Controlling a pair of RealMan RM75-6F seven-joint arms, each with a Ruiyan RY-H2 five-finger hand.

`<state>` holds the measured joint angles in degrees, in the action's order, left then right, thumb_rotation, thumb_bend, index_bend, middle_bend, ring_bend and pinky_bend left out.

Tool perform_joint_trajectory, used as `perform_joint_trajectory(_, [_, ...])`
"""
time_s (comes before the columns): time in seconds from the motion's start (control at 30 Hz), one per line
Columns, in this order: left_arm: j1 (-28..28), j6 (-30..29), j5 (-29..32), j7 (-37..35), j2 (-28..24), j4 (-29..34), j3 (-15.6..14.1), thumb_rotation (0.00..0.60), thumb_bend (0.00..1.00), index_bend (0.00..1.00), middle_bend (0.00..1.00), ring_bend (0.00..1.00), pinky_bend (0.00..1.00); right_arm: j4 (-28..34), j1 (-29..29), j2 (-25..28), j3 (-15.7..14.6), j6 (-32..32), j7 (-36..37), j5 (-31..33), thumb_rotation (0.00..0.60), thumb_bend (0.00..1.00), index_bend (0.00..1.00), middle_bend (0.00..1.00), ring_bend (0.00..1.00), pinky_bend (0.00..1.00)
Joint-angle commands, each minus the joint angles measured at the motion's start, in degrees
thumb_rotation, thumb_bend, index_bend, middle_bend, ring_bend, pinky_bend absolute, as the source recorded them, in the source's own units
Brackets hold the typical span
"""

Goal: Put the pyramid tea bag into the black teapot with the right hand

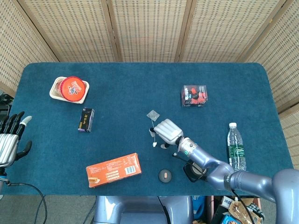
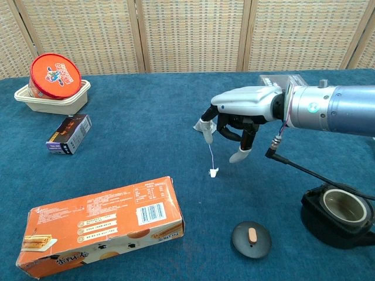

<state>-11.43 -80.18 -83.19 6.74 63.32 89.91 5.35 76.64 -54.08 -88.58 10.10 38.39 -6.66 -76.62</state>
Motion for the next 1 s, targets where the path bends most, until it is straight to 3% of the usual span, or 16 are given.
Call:
perform_joint_trajectory(0.03, [-0.01,0.02,0.11,-0.27,0.06,-0.30,-0.02,0.600,0.44,0.09,0.00,0.00,0.00,-1.04,-0.51,-0.98,-0.55,-0.16,-0.76,0.22,0.600,0.29,0.49,0.84,0.90,1.00])
perform_joint_trajectory(0.63, [0.18,0.17,0.70,-1.95,0.57,-2.28,-0.38,0.600,0.44,0.09,0.00,0.00,0.00,-6.61,-1.92,-5.24,-2.61,-1.70,-2.70,1.66,0.600,0.32,0.57,0.86,0.91,1.00])
perform_joint_trajectory(1.0, [0.29,0.45,1.06,-3.25,1.09,-3.76,-0.58,0.600,0.44,0.09,0.00,0.00,0.00,-9.06,-2.74,-7.16,-2.75,-2.89,-4.25,3.65,0.600,0.40,0.57,0.87,0.91,1.00])
